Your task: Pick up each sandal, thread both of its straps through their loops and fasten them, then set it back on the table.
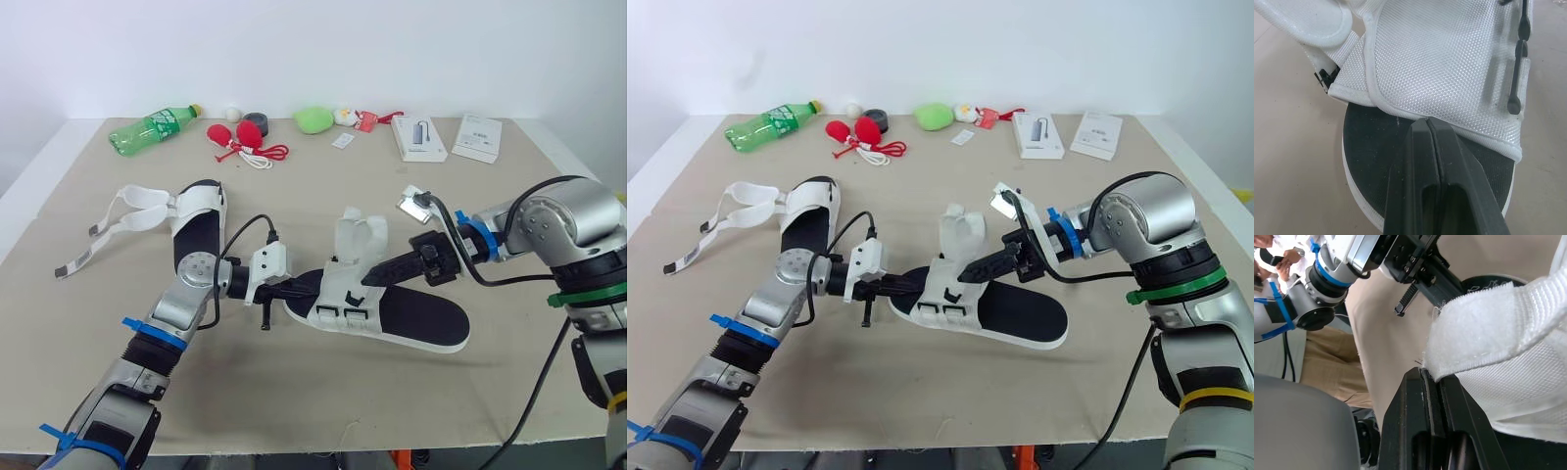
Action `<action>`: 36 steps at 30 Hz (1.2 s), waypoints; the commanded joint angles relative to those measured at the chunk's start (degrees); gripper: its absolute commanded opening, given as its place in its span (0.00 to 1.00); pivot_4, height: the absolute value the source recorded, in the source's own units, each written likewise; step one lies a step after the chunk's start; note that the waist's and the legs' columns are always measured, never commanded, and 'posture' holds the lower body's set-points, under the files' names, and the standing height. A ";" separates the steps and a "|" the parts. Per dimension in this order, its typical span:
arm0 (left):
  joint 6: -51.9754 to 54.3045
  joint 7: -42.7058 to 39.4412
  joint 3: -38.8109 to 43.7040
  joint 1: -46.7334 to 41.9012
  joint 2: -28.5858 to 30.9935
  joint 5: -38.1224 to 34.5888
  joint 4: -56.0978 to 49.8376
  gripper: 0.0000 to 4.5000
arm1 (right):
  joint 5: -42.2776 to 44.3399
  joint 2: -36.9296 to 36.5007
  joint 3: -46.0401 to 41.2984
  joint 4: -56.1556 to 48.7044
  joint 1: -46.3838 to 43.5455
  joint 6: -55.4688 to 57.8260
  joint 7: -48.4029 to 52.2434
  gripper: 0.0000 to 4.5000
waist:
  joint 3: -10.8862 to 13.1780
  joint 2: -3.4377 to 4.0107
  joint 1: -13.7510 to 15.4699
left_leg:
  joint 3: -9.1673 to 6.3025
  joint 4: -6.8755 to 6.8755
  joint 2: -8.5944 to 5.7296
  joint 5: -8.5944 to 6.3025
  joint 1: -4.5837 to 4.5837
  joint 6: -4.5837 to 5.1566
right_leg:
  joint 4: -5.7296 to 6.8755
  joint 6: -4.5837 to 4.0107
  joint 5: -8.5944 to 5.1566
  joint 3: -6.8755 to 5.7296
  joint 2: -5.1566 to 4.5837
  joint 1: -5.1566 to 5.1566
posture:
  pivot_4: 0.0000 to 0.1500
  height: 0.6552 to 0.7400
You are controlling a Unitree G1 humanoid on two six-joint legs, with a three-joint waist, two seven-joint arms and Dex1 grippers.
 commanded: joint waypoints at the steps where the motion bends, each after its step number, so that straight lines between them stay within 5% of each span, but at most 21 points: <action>1: -0.08 -0.23 -0.32 0.52 0.28 0.24 -1.20 0.00 | 0.23 -1.40 -0.07 -2.56 0.03 0.69 1.74 0.01 | 0.00 0.00 -0.01 | 0.00 0.00 0.00 0.00 -0.01 0.00 | 0.00 0.01 0.01 0.00 0.00 -0.01 | 1.00 1.00; 36: -0.51 0.34 -0.75 0.75 -0.21 1.00 -0.69 0.00 | 6.57 2.19 7.60 13.26 -6.65 9.28 3.33 0.01 | 0.00 0.01 -0.01 | -0.01 0.02 0.00 0.00 -0.01 0.00 | 0.02 0.22 0.14 0.00 0.01 -0.01 | 1.00 1.00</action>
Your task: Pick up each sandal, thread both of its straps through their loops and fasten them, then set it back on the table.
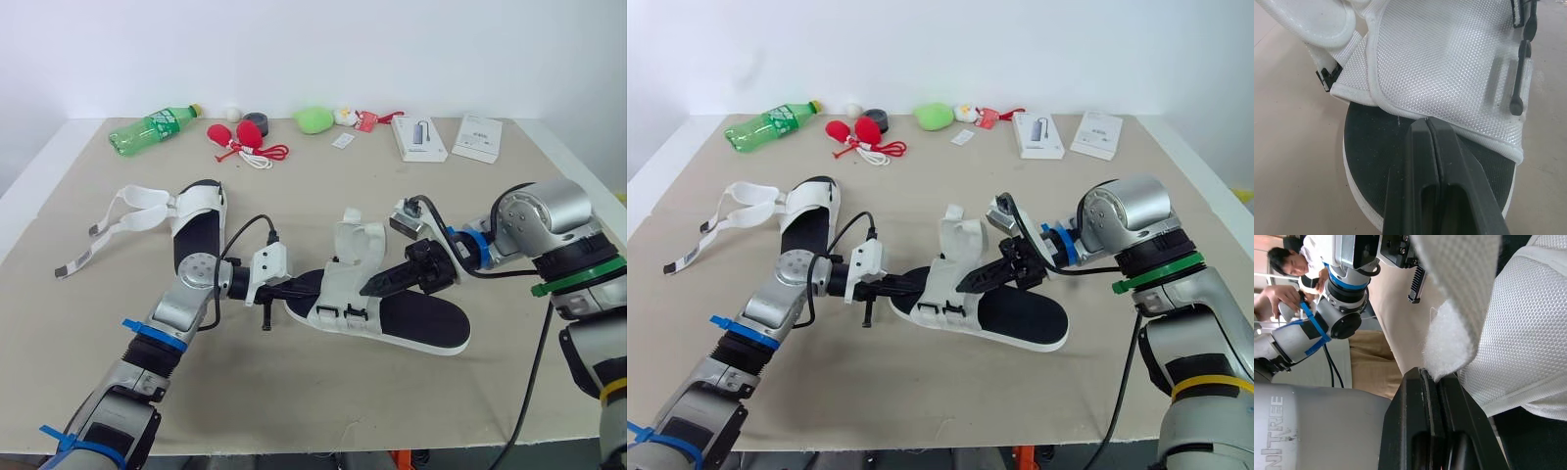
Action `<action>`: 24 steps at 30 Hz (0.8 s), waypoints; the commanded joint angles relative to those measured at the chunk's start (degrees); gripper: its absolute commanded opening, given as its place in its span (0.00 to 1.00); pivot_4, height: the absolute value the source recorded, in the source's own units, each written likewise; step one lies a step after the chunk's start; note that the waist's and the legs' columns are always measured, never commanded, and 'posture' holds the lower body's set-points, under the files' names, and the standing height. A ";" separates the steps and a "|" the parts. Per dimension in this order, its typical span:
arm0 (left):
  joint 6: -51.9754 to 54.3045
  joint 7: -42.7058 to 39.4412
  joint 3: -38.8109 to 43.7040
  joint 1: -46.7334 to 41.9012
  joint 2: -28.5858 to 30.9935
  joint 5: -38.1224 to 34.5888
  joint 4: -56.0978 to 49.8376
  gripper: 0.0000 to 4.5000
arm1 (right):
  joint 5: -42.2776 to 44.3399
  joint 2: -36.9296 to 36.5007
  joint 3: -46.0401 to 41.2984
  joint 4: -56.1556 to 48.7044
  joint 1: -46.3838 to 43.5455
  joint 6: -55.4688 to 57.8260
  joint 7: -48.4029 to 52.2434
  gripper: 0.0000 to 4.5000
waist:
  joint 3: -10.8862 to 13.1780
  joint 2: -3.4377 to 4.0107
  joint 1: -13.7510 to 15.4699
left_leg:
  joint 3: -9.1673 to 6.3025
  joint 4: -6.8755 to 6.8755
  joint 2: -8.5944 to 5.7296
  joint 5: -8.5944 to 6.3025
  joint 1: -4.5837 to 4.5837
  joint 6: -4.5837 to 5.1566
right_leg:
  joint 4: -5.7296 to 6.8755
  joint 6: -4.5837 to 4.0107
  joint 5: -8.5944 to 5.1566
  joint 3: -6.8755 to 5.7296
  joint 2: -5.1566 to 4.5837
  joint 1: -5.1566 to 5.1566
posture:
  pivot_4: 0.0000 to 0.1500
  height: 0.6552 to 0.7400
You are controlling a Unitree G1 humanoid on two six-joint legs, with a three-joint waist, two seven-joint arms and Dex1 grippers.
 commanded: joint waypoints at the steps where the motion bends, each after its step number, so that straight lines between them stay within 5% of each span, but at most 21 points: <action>1: -0.26 0.01 -0.70 0.29 -0.09 0.65 -0.08 0.00 | 2.65 -0.75 0.33 0.91 -2.11 0.21 1.08 0.01 | 0.00 0.00 0.00 | 0.00 0.00 0.00 0.00 0.00 0.00 | 0.00 0.00 0.00 0.00 0.00 0.00 | 1.00 1.00; 24: -0.80 0.00 -0.91 0.39 -0.11 0.87 0.12 0.00 | 5.95 -1.76 1.38 3.31 -2.87 0.21 0.18 0.01 | 0.00 0.00 0.00 | 0.00 0.04 0.00 0.00 -0.01 0.00 | 0.02 0.02 0.02 0.01 0.00 0.00 | 1.00 1.00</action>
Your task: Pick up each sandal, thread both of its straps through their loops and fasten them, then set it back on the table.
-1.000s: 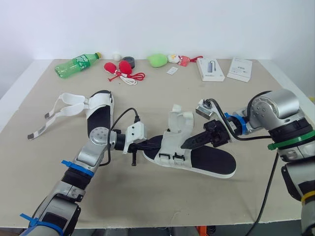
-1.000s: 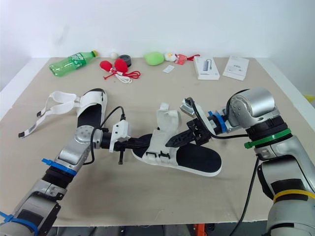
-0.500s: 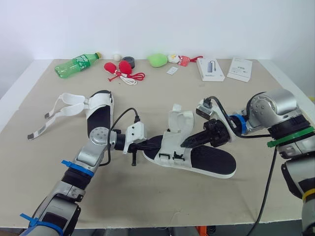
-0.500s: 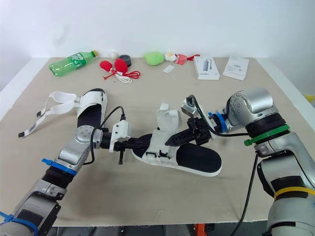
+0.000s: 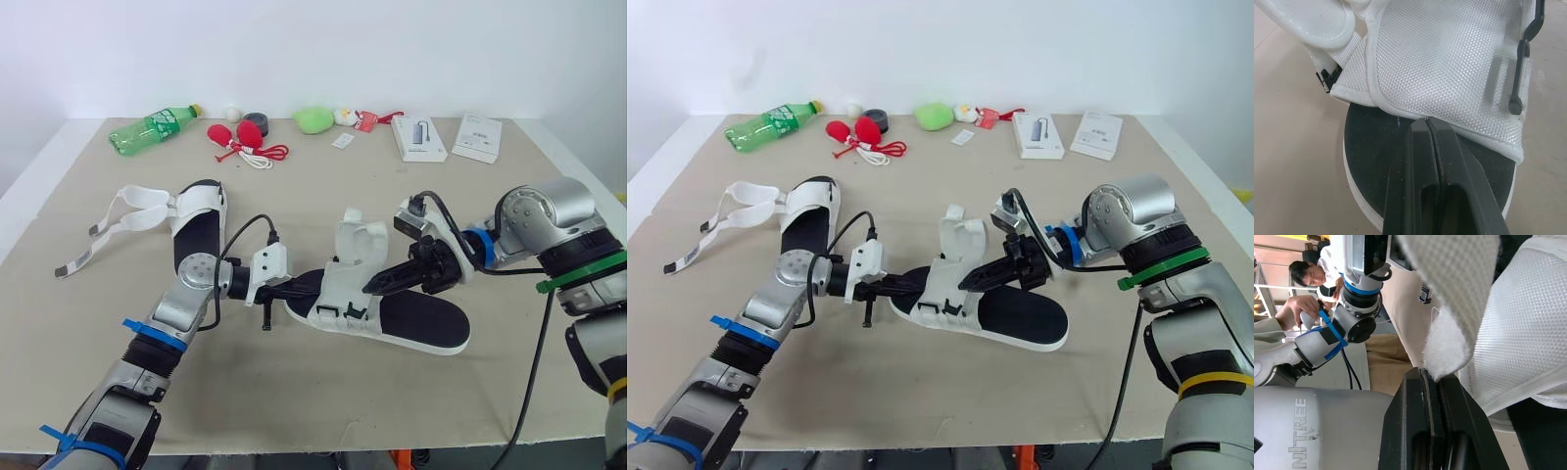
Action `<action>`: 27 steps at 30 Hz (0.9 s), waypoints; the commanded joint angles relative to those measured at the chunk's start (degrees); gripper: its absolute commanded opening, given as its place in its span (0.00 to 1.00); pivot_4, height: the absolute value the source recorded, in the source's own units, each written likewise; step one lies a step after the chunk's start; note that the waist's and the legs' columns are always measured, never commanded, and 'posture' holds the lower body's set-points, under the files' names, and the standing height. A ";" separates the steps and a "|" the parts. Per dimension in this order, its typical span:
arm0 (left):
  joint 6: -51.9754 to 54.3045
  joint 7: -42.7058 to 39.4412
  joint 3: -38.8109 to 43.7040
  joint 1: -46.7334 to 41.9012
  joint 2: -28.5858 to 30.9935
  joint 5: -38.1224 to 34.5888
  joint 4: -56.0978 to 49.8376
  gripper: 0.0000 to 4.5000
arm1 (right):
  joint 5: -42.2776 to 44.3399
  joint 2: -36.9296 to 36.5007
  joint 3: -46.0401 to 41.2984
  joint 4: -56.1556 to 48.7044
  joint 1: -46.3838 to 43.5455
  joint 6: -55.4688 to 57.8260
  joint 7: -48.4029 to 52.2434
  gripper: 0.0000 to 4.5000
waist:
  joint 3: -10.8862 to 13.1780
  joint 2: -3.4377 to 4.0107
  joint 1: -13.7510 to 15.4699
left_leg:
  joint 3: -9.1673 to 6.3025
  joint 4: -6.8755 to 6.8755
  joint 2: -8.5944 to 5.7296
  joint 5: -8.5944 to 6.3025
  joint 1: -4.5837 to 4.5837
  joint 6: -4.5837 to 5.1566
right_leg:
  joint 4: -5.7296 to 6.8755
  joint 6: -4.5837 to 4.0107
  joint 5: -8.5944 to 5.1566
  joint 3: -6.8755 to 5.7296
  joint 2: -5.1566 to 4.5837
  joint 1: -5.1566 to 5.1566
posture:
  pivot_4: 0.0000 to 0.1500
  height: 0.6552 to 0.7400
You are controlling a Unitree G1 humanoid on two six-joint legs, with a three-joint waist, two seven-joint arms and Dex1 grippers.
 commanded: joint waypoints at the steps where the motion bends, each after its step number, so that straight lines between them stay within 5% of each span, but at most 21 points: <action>1: -0.10 -0.07 -0.85 0.40 -0.10 0.71 0.00 0.00 | 0.77 -0.03 -1.93 -0.17 -1.50 0.16 0.44 0.01 | 0.00 0.00 0.00 | 0.00 0.00 0.00 0.00 0.00 0.00 | 0.00 0.00 0.00 0.00 0.00 0.00 | 1.00 1.00; 27: 0.07 -0.32 -1.09 0.58 -0.13 0.60 -0.70 0.00 | -6.16 0.99 -5.96 -1.06 1.17 -0.14 1.42 0.01 | 0.00 0.01 0.00 | -0.01 0.03 0.00 0.00 0.00 0.00 | 0.03 0.02 0.02 -0.01 0.00 0.01 | 1.00 1.00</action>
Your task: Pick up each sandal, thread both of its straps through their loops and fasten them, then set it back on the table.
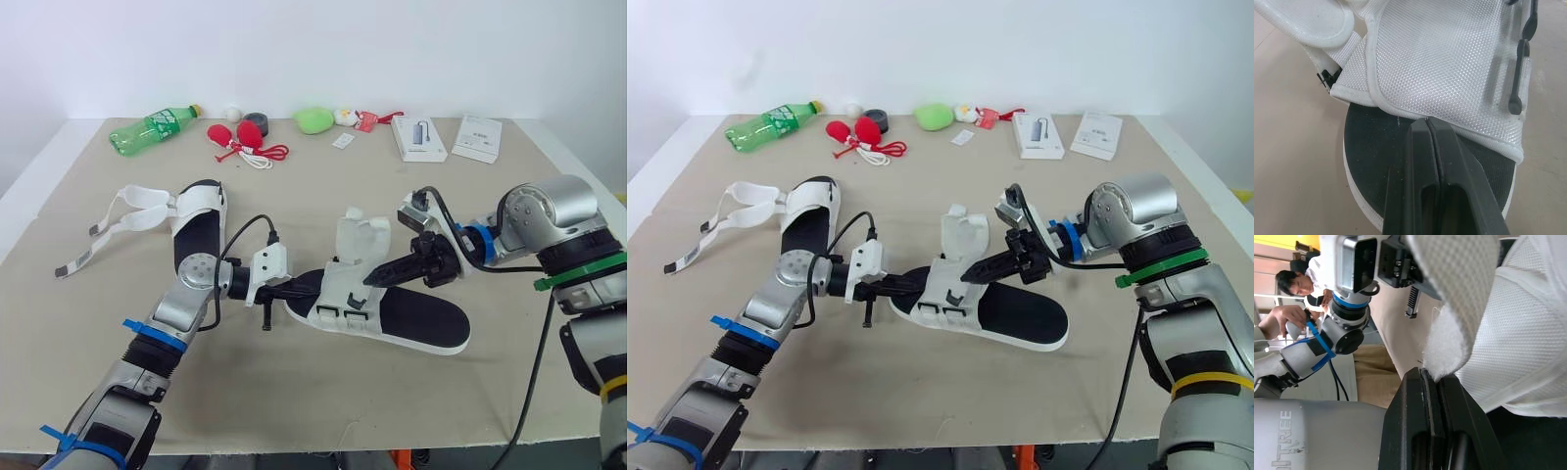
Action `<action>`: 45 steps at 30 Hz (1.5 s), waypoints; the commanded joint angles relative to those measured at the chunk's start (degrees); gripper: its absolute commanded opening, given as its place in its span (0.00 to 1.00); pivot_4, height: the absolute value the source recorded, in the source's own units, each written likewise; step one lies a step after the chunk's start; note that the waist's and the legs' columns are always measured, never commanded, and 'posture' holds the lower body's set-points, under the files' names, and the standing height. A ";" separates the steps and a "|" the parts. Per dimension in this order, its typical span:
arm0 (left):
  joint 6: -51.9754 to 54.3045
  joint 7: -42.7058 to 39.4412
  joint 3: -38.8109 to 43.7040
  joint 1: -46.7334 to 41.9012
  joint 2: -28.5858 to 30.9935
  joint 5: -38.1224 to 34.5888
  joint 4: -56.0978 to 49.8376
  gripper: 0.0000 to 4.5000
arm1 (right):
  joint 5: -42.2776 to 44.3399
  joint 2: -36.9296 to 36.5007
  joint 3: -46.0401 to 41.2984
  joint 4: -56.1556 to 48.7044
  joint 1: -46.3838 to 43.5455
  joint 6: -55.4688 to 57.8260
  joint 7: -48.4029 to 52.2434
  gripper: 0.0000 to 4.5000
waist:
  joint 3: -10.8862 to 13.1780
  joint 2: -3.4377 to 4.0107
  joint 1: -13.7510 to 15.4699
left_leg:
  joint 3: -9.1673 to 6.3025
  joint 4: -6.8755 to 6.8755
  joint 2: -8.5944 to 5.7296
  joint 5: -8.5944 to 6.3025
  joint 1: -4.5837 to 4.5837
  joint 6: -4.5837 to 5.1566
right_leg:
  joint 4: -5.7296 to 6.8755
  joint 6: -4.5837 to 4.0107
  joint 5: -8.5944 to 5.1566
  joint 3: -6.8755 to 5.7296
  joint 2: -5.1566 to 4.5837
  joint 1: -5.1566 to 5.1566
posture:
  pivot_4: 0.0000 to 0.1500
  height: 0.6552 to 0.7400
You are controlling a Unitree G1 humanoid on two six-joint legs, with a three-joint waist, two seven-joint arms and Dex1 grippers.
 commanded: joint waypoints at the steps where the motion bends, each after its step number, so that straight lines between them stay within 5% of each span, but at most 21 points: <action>1: 0.20 -0.34 -1.11 0.52 -0.06 0.60 -0.85 0.00 | 0.59 -0.62 -1.54 -1.80 0.48 0.21 1.25 0.01 | 0.00 0.00 0.00 | 0.00 0.00 0.00 0.00 0.00 0.00 | 0.00 0.00 0.00 0.00 0.00 0.00 | 1.00 1.00; 15: 0.13 -0.20 -1.08 0.66 -0.17 0.62 -0.65 0.00 | 5.75 -2.74 1.87 -4.52 2.55 0.37 0.93 0.01 | -0.01 0.01 0.00 | 0.00 0.01 0.00 0.00 0.01 0.00 | 0.00 0.00 0.00 0.00 0.00 0.02 | 1.00 1.00; 45: -0.41 0.17 -1.06 -0.10 -0.80 0.87 0.60 0.00 | -0.21 -2.31 -0.40 -15.98 5.62 -0.14 0.02 0.01 | -0.02 0.02 0.00 | -0.01 0.01 0.00 0.00 0.01 0.00 | 0.01 0.01 -0.01 0.00 0.02 0.02 | 1.00 1.00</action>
